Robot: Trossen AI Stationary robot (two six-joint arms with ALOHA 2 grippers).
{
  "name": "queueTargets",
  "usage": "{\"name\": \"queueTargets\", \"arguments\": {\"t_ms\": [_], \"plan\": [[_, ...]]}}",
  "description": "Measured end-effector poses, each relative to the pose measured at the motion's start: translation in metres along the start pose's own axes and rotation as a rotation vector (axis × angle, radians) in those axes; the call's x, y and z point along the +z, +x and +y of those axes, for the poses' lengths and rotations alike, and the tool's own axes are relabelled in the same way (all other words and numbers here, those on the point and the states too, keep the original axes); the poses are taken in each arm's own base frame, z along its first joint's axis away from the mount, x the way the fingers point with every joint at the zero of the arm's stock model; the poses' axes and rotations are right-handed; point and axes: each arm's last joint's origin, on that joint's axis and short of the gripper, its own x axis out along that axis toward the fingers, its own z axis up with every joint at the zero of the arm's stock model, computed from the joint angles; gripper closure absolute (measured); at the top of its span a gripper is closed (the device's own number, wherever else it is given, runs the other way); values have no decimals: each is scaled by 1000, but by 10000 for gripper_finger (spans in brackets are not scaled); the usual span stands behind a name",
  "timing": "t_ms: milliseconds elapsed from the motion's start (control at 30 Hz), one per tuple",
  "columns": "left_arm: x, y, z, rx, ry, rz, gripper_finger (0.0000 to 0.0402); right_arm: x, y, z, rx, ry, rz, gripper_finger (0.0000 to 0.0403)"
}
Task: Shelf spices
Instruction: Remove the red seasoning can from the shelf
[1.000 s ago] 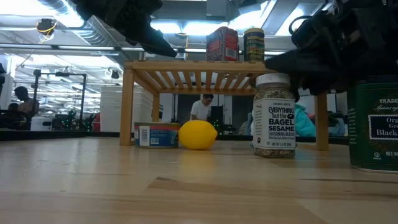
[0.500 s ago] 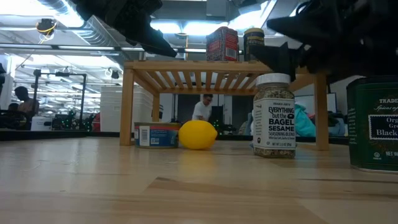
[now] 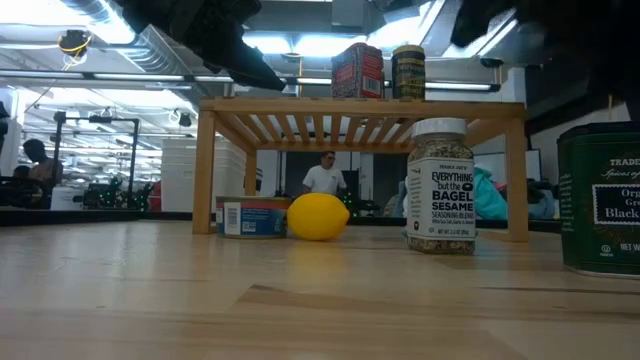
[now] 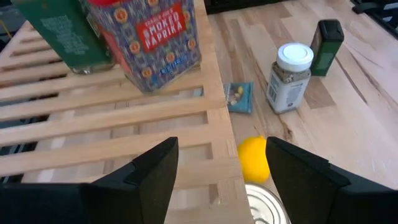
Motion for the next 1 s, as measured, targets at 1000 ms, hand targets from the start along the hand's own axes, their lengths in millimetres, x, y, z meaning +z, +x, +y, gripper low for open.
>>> {"name": "queueTargets", "arguments": {"t_ms": [1000], "plan": [[0, 40, 41, 232, 90, -158, 164, 49, -19, 1, -209, -152, 94, 143]]}}
